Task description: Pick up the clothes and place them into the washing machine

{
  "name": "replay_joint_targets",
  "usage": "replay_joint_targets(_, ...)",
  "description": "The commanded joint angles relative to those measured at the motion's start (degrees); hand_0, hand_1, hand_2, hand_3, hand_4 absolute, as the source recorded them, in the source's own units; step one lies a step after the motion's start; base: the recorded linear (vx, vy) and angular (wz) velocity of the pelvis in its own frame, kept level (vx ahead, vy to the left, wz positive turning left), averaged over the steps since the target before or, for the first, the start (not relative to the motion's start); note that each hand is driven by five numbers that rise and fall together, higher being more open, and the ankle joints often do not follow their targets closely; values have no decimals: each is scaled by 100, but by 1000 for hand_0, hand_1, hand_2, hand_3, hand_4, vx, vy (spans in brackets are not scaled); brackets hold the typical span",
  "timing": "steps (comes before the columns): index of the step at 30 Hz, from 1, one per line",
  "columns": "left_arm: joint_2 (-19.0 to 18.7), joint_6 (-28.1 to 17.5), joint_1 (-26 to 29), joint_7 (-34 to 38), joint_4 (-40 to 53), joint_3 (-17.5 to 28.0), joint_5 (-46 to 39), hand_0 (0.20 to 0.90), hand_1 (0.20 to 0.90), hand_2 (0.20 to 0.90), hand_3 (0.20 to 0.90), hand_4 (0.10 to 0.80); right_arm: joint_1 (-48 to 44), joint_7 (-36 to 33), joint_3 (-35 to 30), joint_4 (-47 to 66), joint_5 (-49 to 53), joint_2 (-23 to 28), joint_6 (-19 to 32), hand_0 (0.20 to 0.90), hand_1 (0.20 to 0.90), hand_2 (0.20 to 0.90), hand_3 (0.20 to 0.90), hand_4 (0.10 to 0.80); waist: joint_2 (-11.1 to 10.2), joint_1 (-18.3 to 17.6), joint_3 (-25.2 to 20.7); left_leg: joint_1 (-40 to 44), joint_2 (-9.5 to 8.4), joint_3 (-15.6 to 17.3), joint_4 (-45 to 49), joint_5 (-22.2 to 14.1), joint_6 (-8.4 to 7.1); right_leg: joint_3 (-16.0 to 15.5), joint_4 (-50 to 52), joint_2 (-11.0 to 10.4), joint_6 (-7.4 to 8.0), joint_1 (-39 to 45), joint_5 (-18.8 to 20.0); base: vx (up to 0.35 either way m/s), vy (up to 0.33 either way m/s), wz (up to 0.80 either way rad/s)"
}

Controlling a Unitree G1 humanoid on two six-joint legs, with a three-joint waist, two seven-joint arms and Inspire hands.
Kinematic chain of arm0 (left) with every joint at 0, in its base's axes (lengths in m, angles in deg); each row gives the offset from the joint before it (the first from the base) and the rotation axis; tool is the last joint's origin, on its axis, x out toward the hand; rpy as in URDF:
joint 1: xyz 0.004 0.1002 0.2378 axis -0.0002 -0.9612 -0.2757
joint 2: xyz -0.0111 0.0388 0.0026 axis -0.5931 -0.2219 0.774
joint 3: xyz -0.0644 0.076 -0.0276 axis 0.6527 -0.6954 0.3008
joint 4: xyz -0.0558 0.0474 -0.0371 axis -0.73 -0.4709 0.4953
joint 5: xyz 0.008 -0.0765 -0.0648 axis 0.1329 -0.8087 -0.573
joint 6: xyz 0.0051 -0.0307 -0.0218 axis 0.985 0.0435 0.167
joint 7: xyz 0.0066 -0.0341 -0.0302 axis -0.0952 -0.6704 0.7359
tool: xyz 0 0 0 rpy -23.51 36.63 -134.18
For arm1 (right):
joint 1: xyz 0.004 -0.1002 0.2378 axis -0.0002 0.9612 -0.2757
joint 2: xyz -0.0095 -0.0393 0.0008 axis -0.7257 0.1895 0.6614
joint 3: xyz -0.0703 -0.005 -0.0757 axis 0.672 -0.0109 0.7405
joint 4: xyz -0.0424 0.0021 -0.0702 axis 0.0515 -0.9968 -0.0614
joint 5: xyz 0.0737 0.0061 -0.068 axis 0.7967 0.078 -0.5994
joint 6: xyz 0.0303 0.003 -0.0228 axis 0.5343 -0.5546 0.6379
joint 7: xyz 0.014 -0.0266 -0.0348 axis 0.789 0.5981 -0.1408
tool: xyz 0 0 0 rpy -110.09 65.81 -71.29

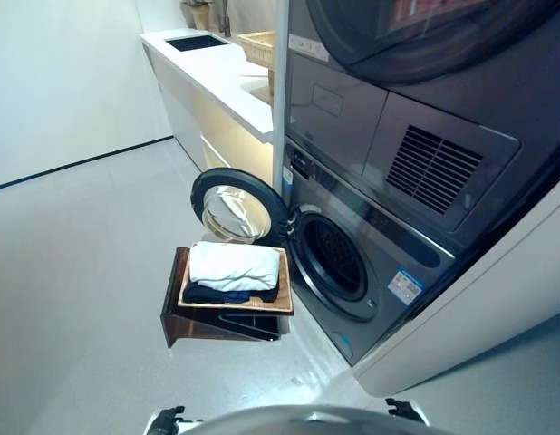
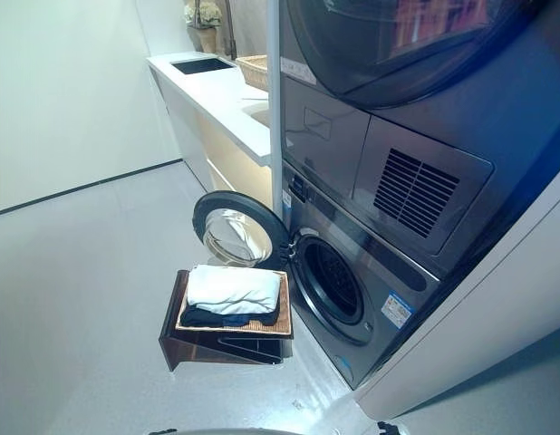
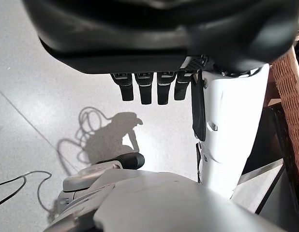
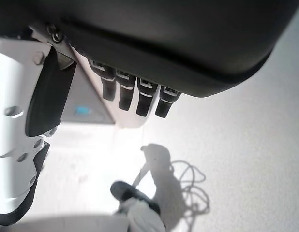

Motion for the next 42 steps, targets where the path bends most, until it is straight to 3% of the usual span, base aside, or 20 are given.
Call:
replay_joint_targets(1, 124, -188, 651, 1, -193, -52, -61, 900, 900, 900, 900, 800, -197, -86, -317, -409, 479, -55, 67, 900, 900, 900, 900, 800, -250, 69, 7, -171, -226, 67, -14, -38, -93, -237, 4, -162, 184, 106, -214, 2, -1, 4)
replay_joint_targets(35, 165, -109, 558, -14, -301, -61, -89, 900, 900, 900, 900, 800, -483, -139, 147, -239, -25, -94, 9, 900, 900, 900, 900, 800, -276, 142, 16, -15, -186, 78, -14, -146, -55, -189, 29, -132, 151, 229, -350, 3, 0, 1)
replay_joint_targets(42, 165, -117, 685, 8, -242, -125, -147, 900, 900, 900, 900, 800, -660, -199, 353, -48, -172, -75, 12, 900, 900, 900, 900, 800, -223, 127, 238, -56, -177, 67, 30, -123, -68, -180, 181, -114, 121, 137, -415, -17, -22, 0)
